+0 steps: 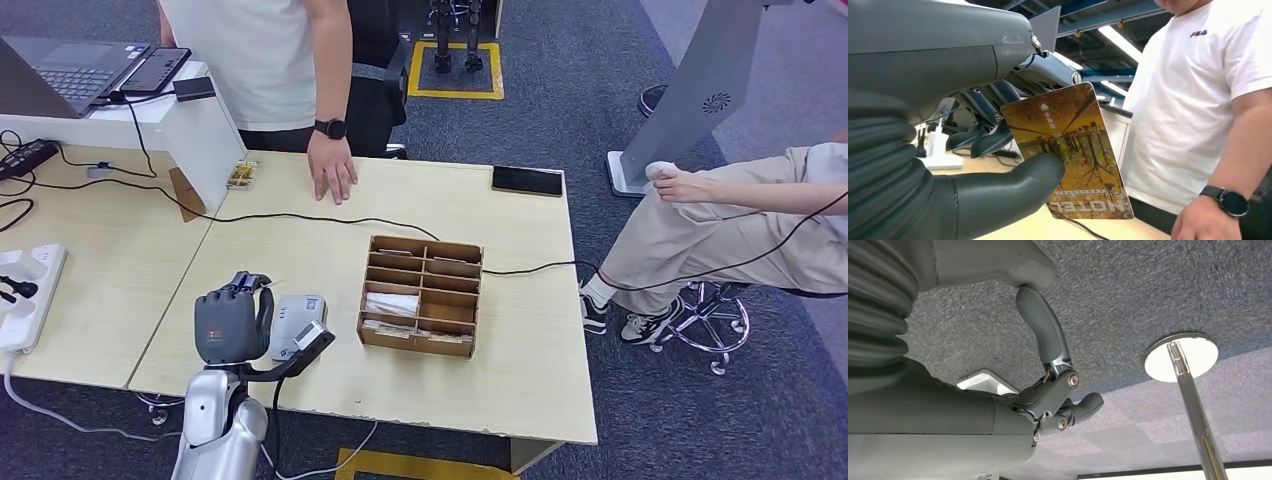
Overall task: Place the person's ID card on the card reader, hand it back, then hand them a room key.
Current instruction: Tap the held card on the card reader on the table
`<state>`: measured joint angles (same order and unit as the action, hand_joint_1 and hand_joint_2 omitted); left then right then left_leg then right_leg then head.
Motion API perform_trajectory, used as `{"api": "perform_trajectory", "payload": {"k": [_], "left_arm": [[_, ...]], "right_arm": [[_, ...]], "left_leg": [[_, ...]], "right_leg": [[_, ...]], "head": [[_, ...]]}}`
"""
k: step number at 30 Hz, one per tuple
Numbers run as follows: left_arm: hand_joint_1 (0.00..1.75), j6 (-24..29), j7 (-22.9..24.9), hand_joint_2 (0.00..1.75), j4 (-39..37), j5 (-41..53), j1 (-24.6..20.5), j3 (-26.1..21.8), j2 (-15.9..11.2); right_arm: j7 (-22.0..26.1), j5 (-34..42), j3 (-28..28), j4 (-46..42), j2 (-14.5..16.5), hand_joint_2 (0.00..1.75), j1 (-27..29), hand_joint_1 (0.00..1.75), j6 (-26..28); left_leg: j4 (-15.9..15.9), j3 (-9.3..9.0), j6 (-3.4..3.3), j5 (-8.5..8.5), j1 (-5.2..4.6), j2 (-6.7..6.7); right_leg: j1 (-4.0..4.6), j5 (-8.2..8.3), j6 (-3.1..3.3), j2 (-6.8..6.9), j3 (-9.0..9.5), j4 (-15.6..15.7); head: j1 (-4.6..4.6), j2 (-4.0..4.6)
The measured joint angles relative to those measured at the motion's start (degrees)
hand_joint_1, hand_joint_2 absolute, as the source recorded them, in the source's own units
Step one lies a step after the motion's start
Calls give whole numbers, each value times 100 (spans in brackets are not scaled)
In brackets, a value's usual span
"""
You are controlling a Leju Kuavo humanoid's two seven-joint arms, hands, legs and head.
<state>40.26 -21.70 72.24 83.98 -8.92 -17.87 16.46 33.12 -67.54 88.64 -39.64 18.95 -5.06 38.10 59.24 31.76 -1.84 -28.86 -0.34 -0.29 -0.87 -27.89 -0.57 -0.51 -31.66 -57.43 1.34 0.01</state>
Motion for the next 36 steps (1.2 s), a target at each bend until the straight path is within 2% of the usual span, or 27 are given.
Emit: {"api": "perform_trajectory", "payload": {"k": [4,9,17,27,36], "left_arm": [[175,0,263,175,-223,-47,-95,11,-17],[175,-1,901,175,-521,86,-231,226,-19],[175,0,1266,175,-850,108,-306,516,-43],[175,0,1450,175,-1182,145,-354,559,-106],[175,0,2054,175,-1433,151,-361,647,-245]], "right_arm": [[-19,-13,-1,15,-1,175,-4,0,0],[5,-4,-1,48,-2,175,-12,0,0],[16,-3,-1,67,-2,175,-15,0,0],[17,0,-1,87,-2,175,-19,0,0],[14,0,-1,93,-2,175,-20,0,0]], "left_leg": [[0,1,0,0,0,-2],[0,3,0,0,0,-3],[0,4,0,0,0,-3],[0,4,0,0,0,-3],[0,4,0,0,0,-3]], "right_leg": [[0,0,0,1,1,0],[0,0,0,1,1,0],[0,0,0,1,1,0],[0,0,0,1,1,0],[0,0,0,1,0,0]], "head": [[1,1],[1,-1],[-1,-1],[0,-1],[0,-1]]}}
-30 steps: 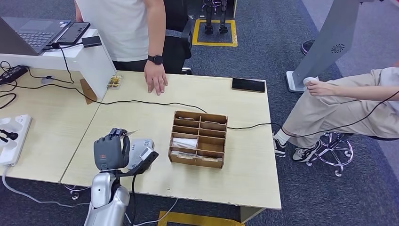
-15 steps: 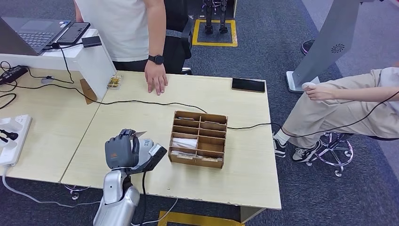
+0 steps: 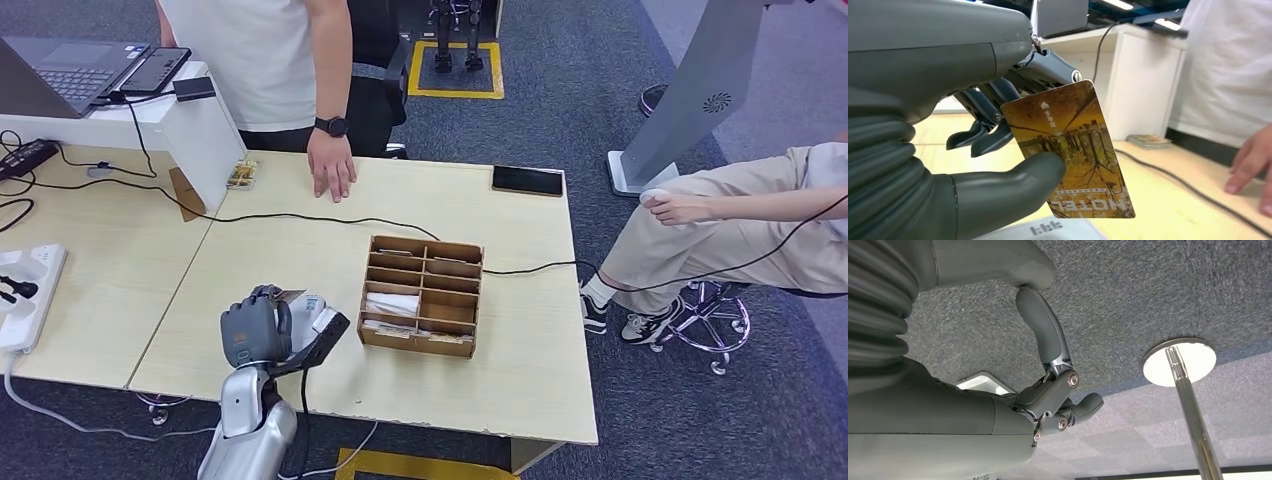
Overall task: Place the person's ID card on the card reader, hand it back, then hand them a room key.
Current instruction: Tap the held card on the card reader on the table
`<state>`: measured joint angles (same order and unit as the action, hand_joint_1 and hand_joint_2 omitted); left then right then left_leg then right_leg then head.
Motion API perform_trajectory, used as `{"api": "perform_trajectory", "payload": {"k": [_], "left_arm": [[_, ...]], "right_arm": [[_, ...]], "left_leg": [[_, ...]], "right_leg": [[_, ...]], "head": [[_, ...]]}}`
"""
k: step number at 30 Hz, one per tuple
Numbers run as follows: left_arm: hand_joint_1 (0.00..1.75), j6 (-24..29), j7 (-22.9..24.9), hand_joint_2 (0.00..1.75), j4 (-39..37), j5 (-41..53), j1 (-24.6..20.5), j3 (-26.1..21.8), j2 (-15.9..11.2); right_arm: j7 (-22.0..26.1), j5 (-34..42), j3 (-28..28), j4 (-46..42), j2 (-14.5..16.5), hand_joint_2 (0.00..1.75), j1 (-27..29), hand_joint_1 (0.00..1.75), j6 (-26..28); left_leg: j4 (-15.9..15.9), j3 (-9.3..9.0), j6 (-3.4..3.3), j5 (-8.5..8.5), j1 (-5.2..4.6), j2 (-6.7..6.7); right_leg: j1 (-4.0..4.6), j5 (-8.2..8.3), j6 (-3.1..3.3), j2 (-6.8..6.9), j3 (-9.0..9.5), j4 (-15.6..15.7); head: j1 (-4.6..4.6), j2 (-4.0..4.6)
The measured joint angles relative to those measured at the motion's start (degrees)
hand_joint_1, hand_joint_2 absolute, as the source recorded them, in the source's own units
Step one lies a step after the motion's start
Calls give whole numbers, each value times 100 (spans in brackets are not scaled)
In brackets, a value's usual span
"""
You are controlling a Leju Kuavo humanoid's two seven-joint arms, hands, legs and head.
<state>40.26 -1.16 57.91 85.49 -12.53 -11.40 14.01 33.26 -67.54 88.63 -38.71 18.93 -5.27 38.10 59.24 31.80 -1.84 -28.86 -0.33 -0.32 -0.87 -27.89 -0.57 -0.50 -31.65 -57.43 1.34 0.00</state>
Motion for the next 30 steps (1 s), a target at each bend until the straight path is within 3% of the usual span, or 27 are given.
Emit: {"api": "perform_trajectory", "payload": {"k": [9,30], "left_arm": [[175,4,428,175,-299,-5,-56,180,-193],[175,15,449,175,-478,-20,-72,321,-311]], "right_arm": [[-42,-5,0,0,0,175,-1,0,0],[-81,-42,0,0,-1,175,-2,0,0]], "left_leg": [[0,-1,0,0,0,-1],[0,-5,0,0,0,-3]], "right_leg": [[0,0,0,1,2,0],[0,0,0,2,7,0]], "head": [[0,0],[1,0]]}}
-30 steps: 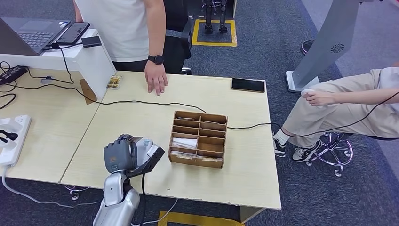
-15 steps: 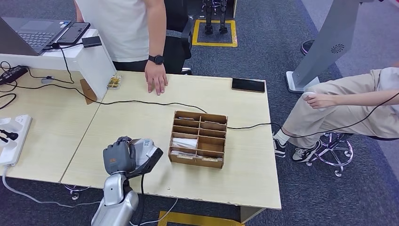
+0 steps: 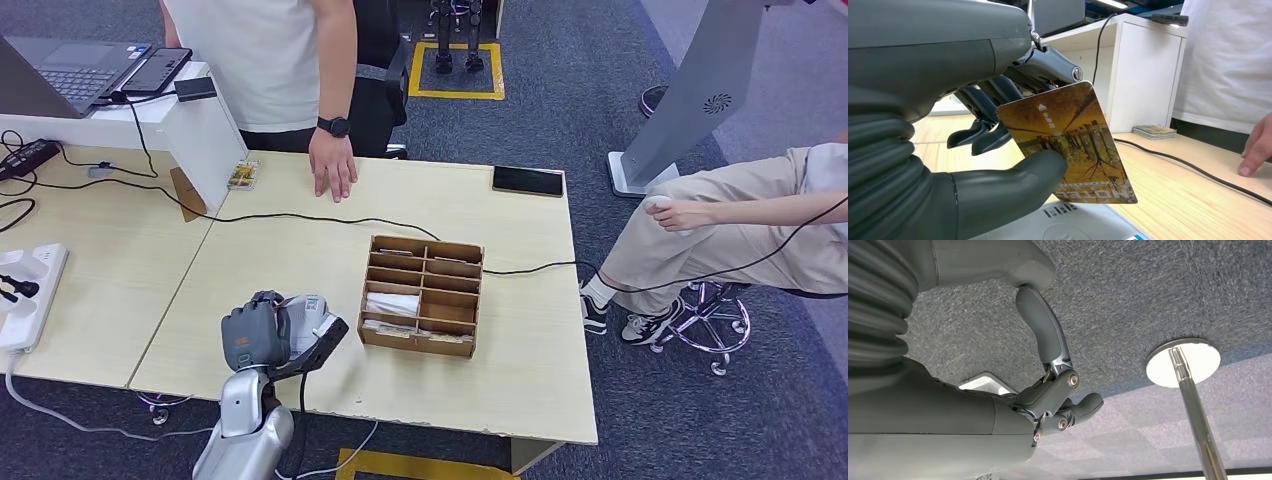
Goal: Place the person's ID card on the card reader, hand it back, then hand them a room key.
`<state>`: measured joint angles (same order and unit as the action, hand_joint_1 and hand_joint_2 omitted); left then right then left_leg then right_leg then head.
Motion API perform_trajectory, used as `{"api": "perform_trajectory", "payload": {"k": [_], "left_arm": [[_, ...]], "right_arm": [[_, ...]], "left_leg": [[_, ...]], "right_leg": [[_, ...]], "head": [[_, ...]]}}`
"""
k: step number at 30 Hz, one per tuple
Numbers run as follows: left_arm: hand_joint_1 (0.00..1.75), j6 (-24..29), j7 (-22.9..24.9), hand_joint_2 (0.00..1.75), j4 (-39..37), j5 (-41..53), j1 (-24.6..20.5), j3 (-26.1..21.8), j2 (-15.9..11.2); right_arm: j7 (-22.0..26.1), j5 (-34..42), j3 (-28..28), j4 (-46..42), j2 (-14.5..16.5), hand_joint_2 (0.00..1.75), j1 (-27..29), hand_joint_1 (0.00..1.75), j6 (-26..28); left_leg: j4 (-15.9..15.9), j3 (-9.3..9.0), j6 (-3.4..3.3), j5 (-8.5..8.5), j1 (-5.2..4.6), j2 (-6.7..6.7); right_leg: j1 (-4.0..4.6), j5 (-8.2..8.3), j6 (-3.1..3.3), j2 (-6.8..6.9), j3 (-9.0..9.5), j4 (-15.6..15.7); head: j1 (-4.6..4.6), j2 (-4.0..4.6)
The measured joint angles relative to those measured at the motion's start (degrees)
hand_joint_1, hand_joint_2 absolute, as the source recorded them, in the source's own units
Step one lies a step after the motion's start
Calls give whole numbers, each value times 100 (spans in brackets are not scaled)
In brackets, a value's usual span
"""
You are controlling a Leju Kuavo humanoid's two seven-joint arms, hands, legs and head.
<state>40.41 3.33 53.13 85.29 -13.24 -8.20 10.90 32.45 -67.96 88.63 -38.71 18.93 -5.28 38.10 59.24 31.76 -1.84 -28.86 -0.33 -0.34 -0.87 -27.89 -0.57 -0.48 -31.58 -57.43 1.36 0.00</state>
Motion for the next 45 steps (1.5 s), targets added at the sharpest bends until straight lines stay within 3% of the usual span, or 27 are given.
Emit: {"api": "perform_trajectory", "payload": {"k": [13,37,41,45], "left_arm": [[175,0,22,175,-125,5,-34,37,-26],[175,-128,368,175,-1891,-26,-929,334,-91],[175,-36,190,175,-1959,-257,-959,351,-90],[175,-2,-441,175,-1671,-1011,-836,317,-46]], "right_arm": [[-13,-62,0,0,1,175,-1,0,0],[-114,-161,0,15,1,175,-7,0,0],[-115,-177,0,15,0,175,-7,0,0],[-210,-235,0,15,0,175,-8,0,0]], "left_leg": [[0,-2,0,0,0,-1],[-5,-52,10,7,-1,-35],[-7,-61,12,8,-1,-36],[-7,-62,12,11,-1,-36]], "right_leg": [[0,0,0,2,2,0],[-1,-4,0,40,68,0],[-1,-5,0,41,77,-1],[0,-5,0,40,76,-2]], "head": [[-1,0],[-2,0],[-1,0],[-1,0]]}}
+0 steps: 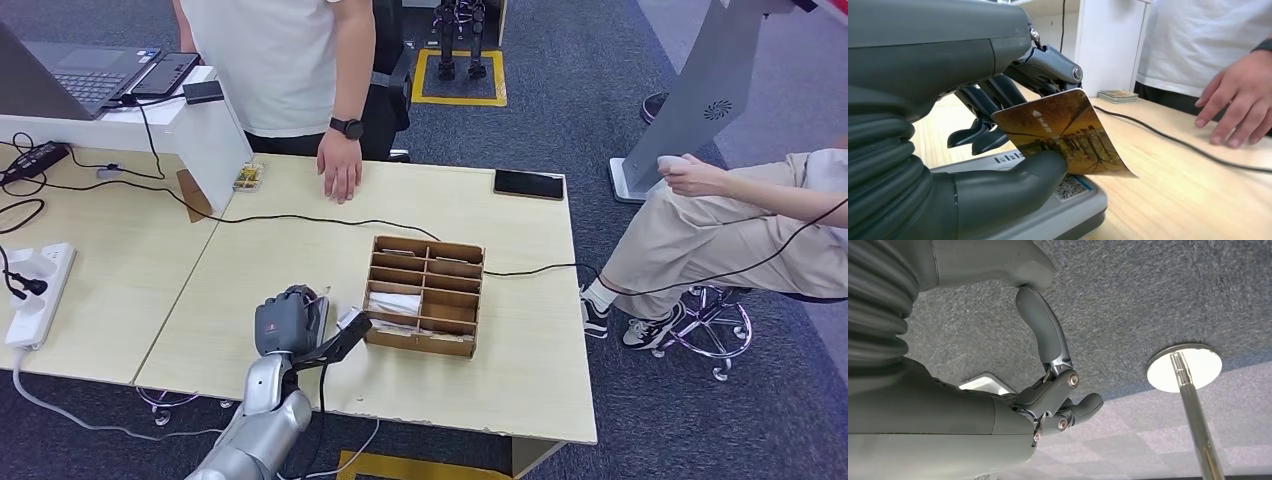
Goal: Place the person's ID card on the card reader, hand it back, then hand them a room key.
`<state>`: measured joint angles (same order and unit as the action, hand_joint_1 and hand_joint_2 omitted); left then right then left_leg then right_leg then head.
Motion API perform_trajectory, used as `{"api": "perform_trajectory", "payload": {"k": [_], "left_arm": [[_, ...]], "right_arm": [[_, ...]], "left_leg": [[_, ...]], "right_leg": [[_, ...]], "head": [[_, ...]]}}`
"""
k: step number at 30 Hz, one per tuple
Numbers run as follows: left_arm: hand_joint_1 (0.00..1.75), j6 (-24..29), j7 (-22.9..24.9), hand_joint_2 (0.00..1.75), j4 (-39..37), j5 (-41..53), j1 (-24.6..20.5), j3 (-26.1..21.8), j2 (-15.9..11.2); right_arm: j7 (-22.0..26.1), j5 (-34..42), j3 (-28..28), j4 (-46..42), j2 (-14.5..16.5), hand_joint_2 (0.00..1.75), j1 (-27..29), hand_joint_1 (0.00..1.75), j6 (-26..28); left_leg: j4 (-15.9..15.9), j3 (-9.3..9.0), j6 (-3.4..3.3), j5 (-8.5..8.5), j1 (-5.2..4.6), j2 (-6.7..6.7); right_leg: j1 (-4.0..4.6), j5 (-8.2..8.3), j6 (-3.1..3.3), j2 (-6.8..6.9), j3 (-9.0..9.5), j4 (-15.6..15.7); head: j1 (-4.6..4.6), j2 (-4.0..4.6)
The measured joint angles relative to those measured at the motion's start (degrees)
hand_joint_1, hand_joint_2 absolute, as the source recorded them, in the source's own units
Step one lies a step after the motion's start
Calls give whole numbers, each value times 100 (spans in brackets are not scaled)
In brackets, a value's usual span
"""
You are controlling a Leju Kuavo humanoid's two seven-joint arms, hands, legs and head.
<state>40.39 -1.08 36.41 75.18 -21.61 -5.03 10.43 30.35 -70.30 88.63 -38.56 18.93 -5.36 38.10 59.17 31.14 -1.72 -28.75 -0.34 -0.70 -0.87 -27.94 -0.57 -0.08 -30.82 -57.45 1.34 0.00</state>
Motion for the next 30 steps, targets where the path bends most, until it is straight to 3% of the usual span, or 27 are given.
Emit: {"api": "perform_trajectory", "payload": {"k": [6,10,20,30], "left_arm": [[175,4,-1639,175,907,-1630,256,-318,329],[175,-4,-2268,175,1454,-2605,240,-381,602],[175,-343,-2213,175,2621,-3920,38,-186,745],[175,-292,-1770,175,2961,-4361,-271,267,515]], "right_arm": [[-14,-29,0,-2,0,175,-1,0,0],[-25,-41,0,-6,0,175,-2,0,0],[-124,-144,0,2,0,175,-8,0,0],[-105,-241,0,40,0,175,-22,0,0]], "left_leg": [[3,27,-7,6,0,0],[7,49,-9,9,0,-1],[6,58,-11,7,0,2],[6,63,-10,7,1,1]], "right_leg": [[0,4,0,-1,-31,-1],[0,6,-1,-1,-49,0],[1,5,-1,-7,-65,0],[1,5,-1,-6,-67,-1]], "head": [[-1,0],[-1,0],[0,1],[0,0]]}}
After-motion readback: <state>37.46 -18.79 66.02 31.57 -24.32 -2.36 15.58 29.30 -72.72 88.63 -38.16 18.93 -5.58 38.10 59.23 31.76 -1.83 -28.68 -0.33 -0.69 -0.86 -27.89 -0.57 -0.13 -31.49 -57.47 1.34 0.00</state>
